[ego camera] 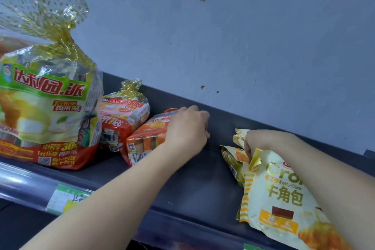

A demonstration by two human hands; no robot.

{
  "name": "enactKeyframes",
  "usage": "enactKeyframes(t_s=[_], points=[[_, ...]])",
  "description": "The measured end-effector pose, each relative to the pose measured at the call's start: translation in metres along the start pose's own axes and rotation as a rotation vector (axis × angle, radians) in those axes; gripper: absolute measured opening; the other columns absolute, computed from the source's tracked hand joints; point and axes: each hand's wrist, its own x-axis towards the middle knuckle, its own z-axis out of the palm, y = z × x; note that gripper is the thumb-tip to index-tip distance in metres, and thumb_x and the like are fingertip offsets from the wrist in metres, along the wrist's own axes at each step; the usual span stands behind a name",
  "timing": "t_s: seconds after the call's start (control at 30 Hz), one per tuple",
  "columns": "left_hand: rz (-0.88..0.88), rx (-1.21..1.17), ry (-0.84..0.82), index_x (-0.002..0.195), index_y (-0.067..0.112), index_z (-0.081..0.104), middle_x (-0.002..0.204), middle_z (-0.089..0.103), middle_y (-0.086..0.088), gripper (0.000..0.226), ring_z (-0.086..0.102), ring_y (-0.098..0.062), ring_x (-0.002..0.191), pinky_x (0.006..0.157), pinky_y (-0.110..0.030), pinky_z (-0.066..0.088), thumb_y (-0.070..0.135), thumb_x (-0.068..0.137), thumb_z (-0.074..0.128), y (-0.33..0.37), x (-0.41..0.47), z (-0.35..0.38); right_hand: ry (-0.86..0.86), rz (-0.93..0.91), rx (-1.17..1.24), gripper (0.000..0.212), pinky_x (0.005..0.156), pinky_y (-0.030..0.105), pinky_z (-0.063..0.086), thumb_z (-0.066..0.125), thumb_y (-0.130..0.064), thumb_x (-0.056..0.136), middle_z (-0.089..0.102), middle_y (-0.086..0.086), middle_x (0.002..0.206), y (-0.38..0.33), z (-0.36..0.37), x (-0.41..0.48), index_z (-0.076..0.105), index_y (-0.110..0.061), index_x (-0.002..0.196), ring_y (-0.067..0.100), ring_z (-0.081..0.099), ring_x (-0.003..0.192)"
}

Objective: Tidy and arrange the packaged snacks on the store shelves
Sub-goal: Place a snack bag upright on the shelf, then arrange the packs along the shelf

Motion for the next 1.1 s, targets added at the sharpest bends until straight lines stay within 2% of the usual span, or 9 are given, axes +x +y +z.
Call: enactKeyframes(t_s=[0.1, 0.2, 0.3, 0.37, 0.43, 0.5, 0.57, 0.77, 1.1], points=[[-0.037, -0.114, 0.097, 0.075, 0.017, 0.051, 0.087, 0.047, 0.005, 0.019, 0.047, -0.020, 0.091, 0.073, -0.031, 0.041, 0.023, 0.085, 0.067, -0.006, 0.001, -0.006, 0.093, -0.018, 0.104, 0.012, 0.065, 0.024, 0.039, 0.061, -0.023, 0.086, 0.055, 0.001, 0.082, 0.005, 0.004, -0.005, 0.067, -0.017, 0.077, 0.019, 0.052, 0.078], [-0.040, -0.162, 0.128, 0.073, 0.019, 0.047, 0.081, 0.041, 0.009, 0.025, 0.042, -0.016, 0.087, 0.070, -0.028, 0.036, 0.024, 0.085, 0.068, -0.008, -0.001, -0.006, 0.100, 0.017, 0.138, 0.049, 0.057, 0.024, 0.038, 0.060, -0.063, 0.078, 0.051, -0.005, 0.063, 0.005, 0.008, -0.011, 0.053, -0.020, 0.056, 0.015, 0.051, 0.064], [-0.048, -0.191, 0.165, 0.071, 0.019, 0.047, 0.076, 0.038, 0.012, 0.025, 0.043, -0.016, 0.086, 0.067, -0.027, 0.033, 0.023, 0.084, 0.069, -0.010, -0.002, -0.009, 0.073, 0.089, 0.004, 0.028, 0.053, 0.023, 0.031, 0.054, -0.033, 0.092, 0.046, -0.004, 0.073, 0.000, 0.007, 0.002, 0.053, -0.015, 0.070, 0.014, 0.045, 0.066], [-0.057, -0.214, 0.199, 0.070, 0.018, 0.049, 0.079, 0.045, 0.008, 0.025, 0.047, -0.019, 0.086, 0.066, -0.028, 0.034, 0.021, 0.083, 0.070, -0.013, -0.002, -0.012, 0.106, 0.057, 0.011, 0.008, 0.060, 0.022, 0.035, 0.056, -0.022, 0.088, 0.050, -0.004, 0.079, -0.004, 0.007, 0.010, 0.062, -0.016, 0.087, 0.018, 0.050, 0.075], [-0.061, -0.231, 0.231, 0.071, 0.015, 0.052, 0.083, 0.051, 0.002, 0.022, 0.050, -0.020, 0.086, 0.067, -0.031, 0.040, 0.021, 0.082, 0.070, -0.015, -0.002, -0.013, 0.142, 0.032, 0.041, 0.009, 0.059, 0.022, 0.035, 0.057, -0.015, 0.084, 0.049, -0.001, 0.073, -0.006, 0.007, 0.010, 0.066, -0.013, 0.085, 0.020, 0.049, 0.069], [-0.073, -0.251, 0.261, 0.073, 0.011, 0.055, 0.086, 0.053, -0.001, 0.020, 0.051, -0.022, 0.086, 0.070, -0.036, 0.045, 0.020, 0.082, 0.070, -0.018, -0.003, -0.014, 0.260, 0.058, 0.099, 0.022, 0.050, 0.021, 0.030, 0.054, -0.013, 0.084, 0.041, 0.002, 0.064, -0.001, 0.007, -0.001, 0.052, -0.012, 0.062, 0.018, 0.041, 0.058], [-0.095, -0.280, 0.297, 0.074, 0.009, 0.056, 0.086, 0.053, -0.001, 0.018, 0.050, -0.023, 0.087, 0.069, -0.034, 0.043, 0.019, 0.082, 0.069, -0.021, -0.002, -0.014, 0.453, 0.148, 0.213, 0.029, 0.046, 0.023, 0.025, 0.054, -0.012, 0.080, 0.039, 0.003, 0.059, 0.013, 0.007, -0.011, 0.039, -0.013, 0.055, 0.018, 0.038, 0.053], [-0.137, -0.378, 0.407, 0.076, 0.006, 0.057, 0.085, 0.052, -0.002, 0.018, 0.050, -0.024, 0.088, 0.072, -0.032, 0.041, 0.017, 0.083, 0.070, -0.029, -0.001, -0.021, 0.955, 0.335, 0.705, 0.027, 0.049, 0.028, 0.020, 0.056, -0.011, 0.073, 0.031, 0.007, 0.054, 0.037, 0.016, -0.016, 0.035, -0.012, 0.056, 0.024, 0.029, 0.051], [-0.131, -0.484, 0.556, 0.071, 0.012, 0.049, 0.078, 0.044, 0.007, 0.025, 0.048, -0.022, 0.083, 0.067, -0.027, 0.033, 0.017, 0.084, 0.069, -0.039, -0.007, -0.028, 1.374, 0.340, 0.896, 0.023, 0.049, 0.033, 0.017, 0.048, -0.007, 0.078, 0.026, 0.005, 0.052, 0.029, 0.019, -0.021, 0.037, -0.002, 0.059, 0.025, 0.025, 0.057]])
